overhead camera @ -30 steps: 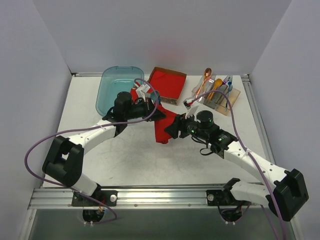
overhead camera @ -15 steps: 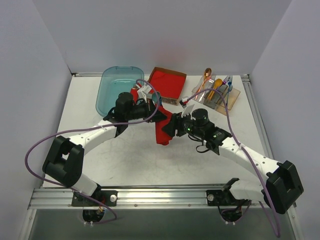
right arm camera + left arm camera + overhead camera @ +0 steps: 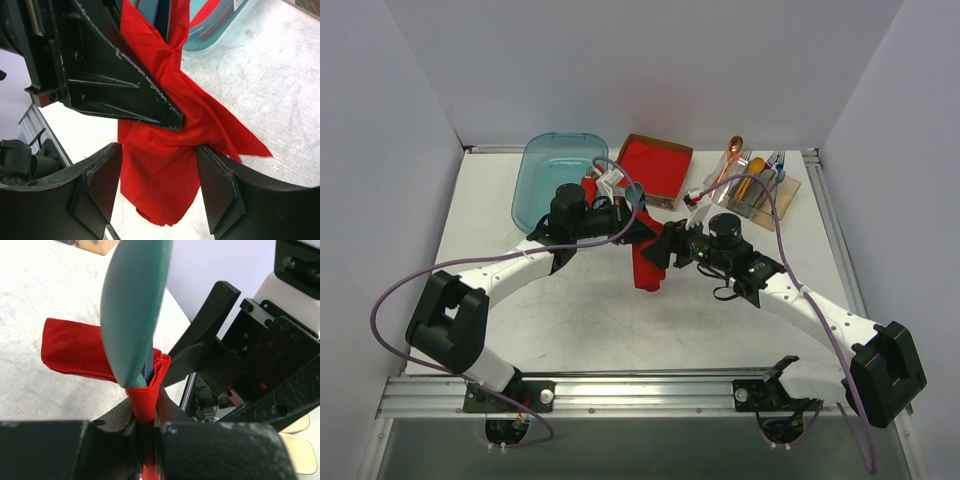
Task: Place the utensils on the paper napkin and roll it up
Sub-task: Roll the napkin.
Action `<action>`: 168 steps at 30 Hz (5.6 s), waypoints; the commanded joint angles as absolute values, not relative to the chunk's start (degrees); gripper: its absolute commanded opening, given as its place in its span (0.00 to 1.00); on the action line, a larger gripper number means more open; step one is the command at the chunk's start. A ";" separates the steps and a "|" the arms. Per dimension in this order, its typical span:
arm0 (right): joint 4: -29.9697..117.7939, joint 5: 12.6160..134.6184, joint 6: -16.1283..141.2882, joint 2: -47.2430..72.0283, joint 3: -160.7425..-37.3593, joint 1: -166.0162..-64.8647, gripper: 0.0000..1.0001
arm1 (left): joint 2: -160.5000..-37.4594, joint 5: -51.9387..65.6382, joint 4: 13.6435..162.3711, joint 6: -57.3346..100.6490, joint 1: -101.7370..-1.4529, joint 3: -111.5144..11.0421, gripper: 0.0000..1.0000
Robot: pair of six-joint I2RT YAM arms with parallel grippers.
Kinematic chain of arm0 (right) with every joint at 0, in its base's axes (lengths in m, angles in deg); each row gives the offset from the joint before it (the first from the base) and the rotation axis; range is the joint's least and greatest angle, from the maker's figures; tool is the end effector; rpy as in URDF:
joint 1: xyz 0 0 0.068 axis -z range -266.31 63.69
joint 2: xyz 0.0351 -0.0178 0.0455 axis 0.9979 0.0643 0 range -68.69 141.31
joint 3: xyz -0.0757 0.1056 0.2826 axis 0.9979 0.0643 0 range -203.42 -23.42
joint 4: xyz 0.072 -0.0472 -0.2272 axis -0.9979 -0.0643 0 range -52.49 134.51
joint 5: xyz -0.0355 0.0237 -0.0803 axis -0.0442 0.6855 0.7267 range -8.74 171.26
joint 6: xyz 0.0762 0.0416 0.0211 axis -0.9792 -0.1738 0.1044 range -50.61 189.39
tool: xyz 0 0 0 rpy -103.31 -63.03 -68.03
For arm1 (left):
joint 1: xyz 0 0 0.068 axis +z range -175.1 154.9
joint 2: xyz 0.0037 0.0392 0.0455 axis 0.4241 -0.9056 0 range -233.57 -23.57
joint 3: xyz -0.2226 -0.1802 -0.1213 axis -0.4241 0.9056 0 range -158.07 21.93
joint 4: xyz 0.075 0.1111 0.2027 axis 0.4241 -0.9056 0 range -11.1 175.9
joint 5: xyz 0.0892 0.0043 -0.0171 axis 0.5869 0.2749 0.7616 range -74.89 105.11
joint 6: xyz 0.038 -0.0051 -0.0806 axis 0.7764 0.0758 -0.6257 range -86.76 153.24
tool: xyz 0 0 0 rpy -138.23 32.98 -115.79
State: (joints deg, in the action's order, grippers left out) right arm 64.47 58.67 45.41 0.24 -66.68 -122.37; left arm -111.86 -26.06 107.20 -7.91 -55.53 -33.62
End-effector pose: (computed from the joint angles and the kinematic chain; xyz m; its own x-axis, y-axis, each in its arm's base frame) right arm 0.2138 0.1935 0.3386 -0.4199 0.1586 -0.8936 -0.7461 0.5002 0.4394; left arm 0.2873 -0.2295 0.3189 -0.7457 -0.1364 -0.6521 0.5935 0.3086 -0.7433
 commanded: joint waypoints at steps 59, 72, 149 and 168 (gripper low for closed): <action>89.07 41.44 32.13 1.71 -58.57 -118.92 0.00 | -110.15 -31.21 119.05 -14.23 -55.33 -31.77 0.26; 89.68 41.97 30.81 2.06 -58.49 -119.01 0.00 | -109.27 -30.24 118.42 -14.31 -54.80 -31.24 0.43; 103.74 34.59 16.66 7.95 -64.73 -119.01 0.00 | -113.13 -34.90 152.95 -37.15 -50.23 -24.21 0.94; 106.91 33.53 15.69 10.85 -67.01 -119.62 0.00 | -117.88 -37.01 164.83 -45.25 -52.16 -22.89 0.95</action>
